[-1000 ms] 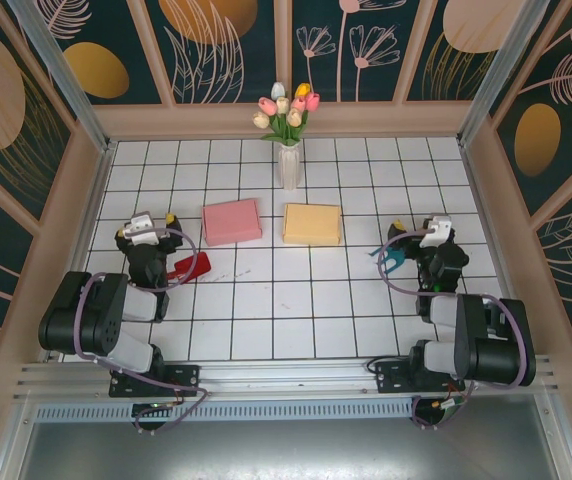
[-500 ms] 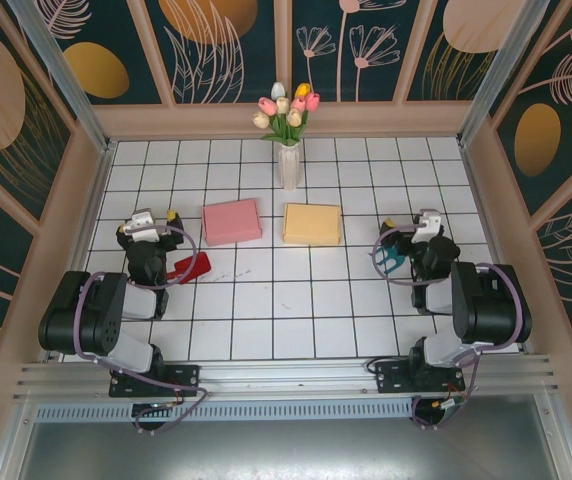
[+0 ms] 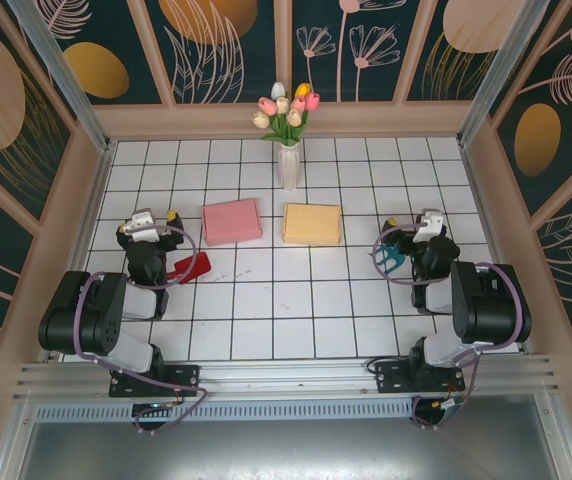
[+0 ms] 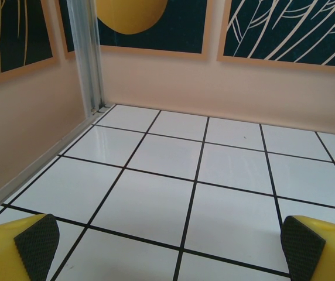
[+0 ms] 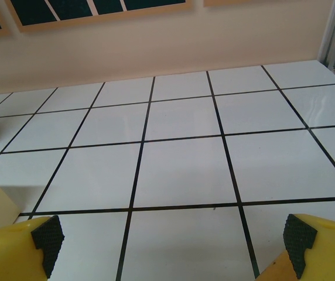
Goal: Fold the paper box
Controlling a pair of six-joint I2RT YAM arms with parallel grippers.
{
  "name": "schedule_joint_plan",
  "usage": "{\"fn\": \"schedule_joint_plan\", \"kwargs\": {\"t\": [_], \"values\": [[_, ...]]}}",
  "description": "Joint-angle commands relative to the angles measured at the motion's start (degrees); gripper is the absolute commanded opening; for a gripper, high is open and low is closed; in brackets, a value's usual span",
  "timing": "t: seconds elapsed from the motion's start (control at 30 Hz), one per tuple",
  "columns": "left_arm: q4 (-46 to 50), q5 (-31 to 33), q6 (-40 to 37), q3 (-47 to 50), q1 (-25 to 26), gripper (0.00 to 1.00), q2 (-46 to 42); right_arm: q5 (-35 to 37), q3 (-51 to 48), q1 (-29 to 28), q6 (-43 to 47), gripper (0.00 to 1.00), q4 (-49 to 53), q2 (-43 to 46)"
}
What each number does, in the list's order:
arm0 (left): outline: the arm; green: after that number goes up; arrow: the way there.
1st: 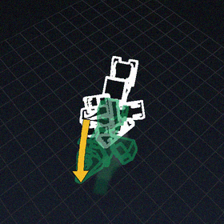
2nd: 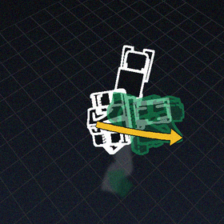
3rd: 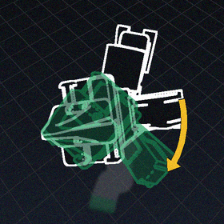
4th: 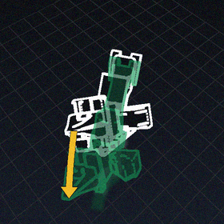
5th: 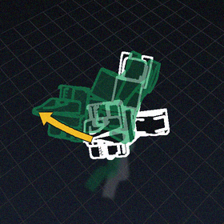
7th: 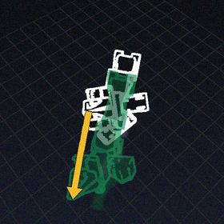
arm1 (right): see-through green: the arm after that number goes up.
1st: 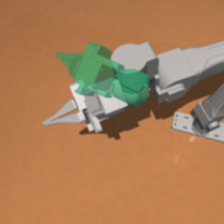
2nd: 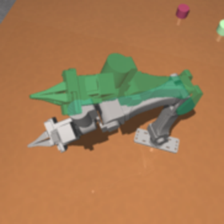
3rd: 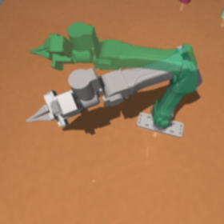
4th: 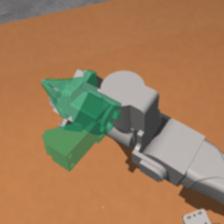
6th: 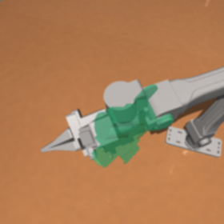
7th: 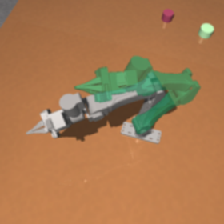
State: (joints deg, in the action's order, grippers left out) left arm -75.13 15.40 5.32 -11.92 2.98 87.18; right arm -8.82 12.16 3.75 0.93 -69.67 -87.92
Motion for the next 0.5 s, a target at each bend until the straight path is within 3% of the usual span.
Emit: {"fn": "schedule_joint_plan", "kwargs": {"t": [0.0, 0.47], "values": [[-0.4, -0.7, -0.8, -0.5, -0.5, 0.99, 0.1, 0.5, 0.9, -0.2, -1.1, 0.99, -2.1, -0.3], [-0.5, -1.0, -1.1, -0.3, -0.4, 0.99, 0.0, 0.4, 1.0, -0.1, -1.1, 0.99, -2.0, -0.3]]}}
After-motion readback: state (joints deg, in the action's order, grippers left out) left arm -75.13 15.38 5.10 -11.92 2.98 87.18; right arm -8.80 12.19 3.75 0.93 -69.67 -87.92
